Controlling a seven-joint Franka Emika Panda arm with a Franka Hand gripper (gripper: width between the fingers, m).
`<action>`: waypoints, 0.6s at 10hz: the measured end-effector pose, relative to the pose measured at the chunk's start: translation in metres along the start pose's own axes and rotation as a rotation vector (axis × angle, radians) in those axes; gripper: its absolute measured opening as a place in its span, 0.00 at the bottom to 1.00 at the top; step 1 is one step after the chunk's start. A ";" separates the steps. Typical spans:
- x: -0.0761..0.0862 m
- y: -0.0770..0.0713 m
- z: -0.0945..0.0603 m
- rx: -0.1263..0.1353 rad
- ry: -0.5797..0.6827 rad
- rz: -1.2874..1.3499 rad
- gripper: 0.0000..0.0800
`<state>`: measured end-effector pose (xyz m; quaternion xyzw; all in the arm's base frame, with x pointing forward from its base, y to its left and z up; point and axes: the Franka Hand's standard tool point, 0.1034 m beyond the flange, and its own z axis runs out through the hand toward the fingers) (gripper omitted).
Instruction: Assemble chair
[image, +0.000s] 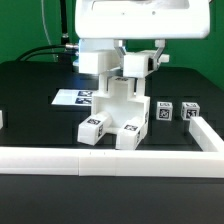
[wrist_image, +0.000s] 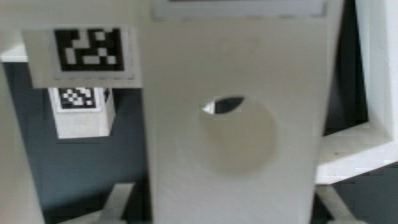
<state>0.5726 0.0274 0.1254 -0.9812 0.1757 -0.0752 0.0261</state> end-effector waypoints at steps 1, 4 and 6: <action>0.000 0.000 0.000 0.000 0.000 0.000 0.36; 0.001 0.002 0.000 -0.001 0.000 -0.028 0.36; 0.000 -0.001 0.000 0.000 0.001 -0.062 0.36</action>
Offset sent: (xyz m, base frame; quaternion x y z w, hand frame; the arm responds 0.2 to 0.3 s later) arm -0.0062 -0.0107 -0.0019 0.0032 -0.0039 -0.0434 0.9990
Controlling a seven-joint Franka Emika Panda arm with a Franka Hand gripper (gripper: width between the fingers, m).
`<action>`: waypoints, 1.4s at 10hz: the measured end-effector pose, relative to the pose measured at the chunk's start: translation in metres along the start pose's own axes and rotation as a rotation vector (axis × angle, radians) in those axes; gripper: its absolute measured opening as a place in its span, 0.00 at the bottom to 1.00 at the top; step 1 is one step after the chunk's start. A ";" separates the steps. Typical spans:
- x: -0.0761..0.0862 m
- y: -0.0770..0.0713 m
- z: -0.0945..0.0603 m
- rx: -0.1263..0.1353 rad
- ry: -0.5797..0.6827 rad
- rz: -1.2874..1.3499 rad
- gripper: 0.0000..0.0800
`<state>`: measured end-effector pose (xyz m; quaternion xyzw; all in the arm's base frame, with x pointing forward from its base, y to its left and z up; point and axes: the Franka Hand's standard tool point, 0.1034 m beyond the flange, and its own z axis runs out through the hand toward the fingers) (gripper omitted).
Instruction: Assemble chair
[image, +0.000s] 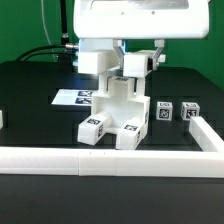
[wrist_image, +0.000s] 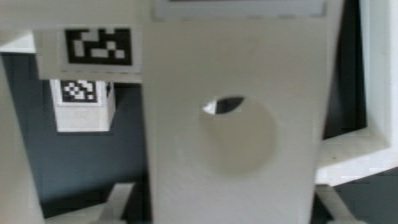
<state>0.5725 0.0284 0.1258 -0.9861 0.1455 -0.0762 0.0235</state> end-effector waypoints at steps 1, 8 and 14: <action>0.000 0.000 0.000 0.001 0.000 0.001 0.36; -0.010 -0.003 0.000 0.008 0.026 0.001 0.36; -0.007 0.003 0.001 0.008 0.039 0.013 0.36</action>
Offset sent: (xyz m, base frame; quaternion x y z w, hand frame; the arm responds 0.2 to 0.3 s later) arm 0.0000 0.0000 0.0000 0.0000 0.0000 0.0000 1.0000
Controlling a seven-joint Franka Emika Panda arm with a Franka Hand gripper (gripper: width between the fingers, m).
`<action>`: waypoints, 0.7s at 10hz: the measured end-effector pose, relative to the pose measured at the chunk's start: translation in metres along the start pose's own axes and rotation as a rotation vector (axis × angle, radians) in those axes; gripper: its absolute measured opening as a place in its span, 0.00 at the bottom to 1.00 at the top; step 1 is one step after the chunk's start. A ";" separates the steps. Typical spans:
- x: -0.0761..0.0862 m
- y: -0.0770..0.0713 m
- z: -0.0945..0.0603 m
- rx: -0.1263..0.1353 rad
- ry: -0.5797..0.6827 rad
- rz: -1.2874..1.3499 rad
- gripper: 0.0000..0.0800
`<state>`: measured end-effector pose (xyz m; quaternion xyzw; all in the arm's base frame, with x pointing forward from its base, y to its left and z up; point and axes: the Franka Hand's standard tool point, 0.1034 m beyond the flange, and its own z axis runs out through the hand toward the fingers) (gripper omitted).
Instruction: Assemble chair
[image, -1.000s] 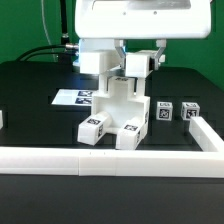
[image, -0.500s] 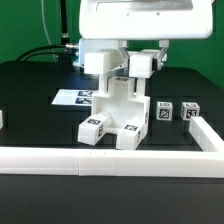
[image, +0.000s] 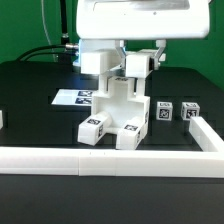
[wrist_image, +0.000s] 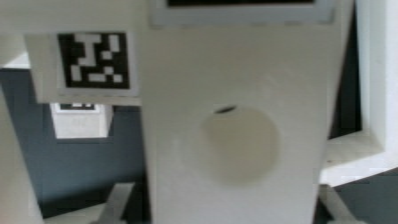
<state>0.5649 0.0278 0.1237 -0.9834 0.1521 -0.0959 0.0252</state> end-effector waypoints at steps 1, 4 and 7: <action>0.001 0.002 0.000 0.000 0.001 0.007 0.36; 0.001 0.003 0.001 0.000 0.003 0.010 0.36; 0.003 -0.002 0.001 0.004 0.013 0.001 0.36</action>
Offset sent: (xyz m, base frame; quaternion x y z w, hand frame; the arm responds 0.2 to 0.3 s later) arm -0.0007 -0.0054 -0.0078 -0.0021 0.0060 0.0126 0.9999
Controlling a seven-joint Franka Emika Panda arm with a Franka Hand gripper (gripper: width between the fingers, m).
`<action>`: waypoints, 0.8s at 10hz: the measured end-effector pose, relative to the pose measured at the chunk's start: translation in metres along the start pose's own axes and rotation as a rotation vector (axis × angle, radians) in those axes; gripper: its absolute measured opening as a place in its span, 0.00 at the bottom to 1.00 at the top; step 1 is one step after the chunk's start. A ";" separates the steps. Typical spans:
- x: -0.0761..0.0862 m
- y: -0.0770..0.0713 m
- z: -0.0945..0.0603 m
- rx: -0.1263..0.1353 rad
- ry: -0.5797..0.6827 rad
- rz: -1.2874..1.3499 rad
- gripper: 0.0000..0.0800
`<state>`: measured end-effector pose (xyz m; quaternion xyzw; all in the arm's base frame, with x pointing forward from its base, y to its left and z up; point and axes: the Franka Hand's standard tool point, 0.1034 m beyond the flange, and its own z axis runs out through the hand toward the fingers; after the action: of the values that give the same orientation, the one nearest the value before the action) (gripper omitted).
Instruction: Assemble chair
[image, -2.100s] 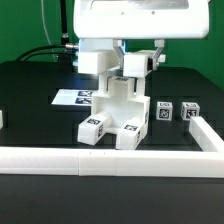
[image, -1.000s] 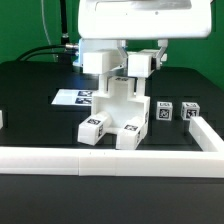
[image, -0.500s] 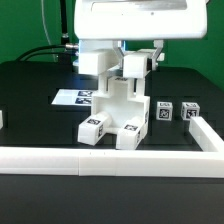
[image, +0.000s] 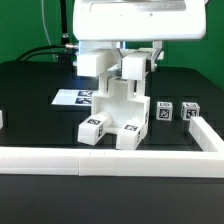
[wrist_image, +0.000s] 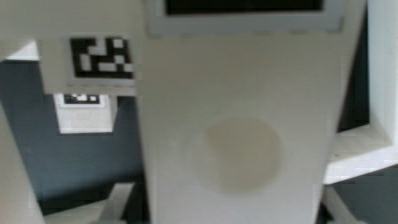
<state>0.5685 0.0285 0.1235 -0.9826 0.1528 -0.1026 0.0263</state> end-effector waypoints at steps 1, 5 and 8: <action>0.000 0.001 0.000 -0.001 -0.001 -0.001 0.36; 0.002 -0.008 0.003 0.002 0.019 0.071 0.36; 0.002 -0.008 0.002 0.003 0.019 0.053 0.36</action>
Offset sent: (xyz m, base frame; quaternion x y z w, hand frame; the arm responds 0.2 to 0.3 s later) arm 0.0136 -0.0016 -0.0026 -0.0329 0.0042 0.0477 0.9983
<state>0.5734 0.0354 0.1225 -0.9771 0.1787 -0.1116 0.0289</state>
